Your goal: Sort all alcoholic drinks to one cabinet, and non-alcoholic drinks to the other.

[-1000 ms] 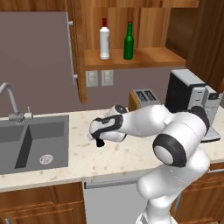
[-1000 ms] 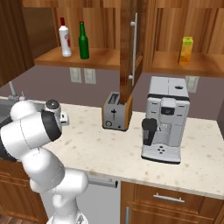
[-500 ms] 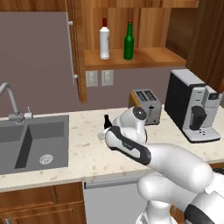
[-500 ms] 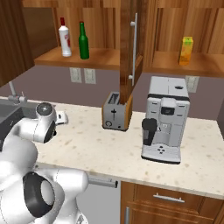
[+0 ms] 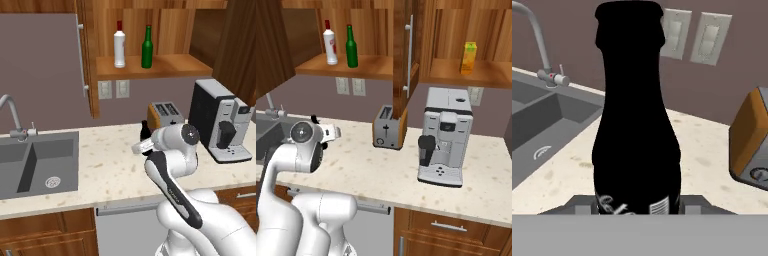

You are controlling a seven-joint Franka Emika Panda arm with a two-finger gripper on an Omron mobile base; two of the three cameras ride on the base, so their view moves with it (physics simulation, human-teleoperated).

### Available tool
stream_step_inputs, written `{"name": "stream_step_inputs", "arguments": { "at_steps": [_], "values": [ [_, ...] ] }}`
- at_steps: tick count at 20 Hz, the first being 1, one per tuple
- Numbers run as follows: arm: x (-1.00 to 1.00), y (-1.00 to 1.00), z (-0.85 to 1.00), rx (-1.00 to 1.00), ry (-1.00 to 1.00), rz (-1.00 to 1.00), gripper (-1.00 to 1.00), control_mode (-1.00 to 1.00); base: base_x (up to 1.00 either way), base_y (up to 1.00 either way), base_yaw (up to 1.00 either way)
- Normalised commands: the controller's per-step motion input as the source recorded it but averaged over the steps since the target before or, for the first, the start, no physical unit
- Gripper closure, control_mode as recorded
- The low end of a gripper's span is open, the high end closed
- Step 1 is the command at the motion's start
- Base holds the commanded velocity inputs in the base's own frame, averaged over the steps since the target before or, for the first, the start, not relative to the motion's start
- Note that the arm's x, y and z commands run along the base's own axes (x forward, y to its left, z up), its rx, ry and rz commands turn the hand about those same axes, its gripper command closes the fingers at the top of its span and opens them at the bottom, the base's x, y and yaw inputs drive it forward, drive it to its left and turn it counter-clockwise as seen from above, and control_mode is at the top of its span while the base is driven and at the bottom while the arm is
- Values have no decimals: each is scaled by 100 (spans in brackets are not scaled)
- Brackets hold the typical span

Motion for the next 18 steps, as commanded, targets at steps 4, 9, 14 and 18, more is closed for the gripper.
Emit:
{"name": "stream_step_inputs", "arguments": {
  "at_steps": [4,9,14,18],
  "values": [
    [-47,-43,100,0,-10,-8,100,-100,0,0,0],
    [-21,-27,95,0,0,-13,100,-100,0,0,0],
    [-18,-38,65,-1,0,-16,100,-100,0,0,0],
    [-19,-34,38,0,0,-11,100,-100,0,0,0]
  ]
}}
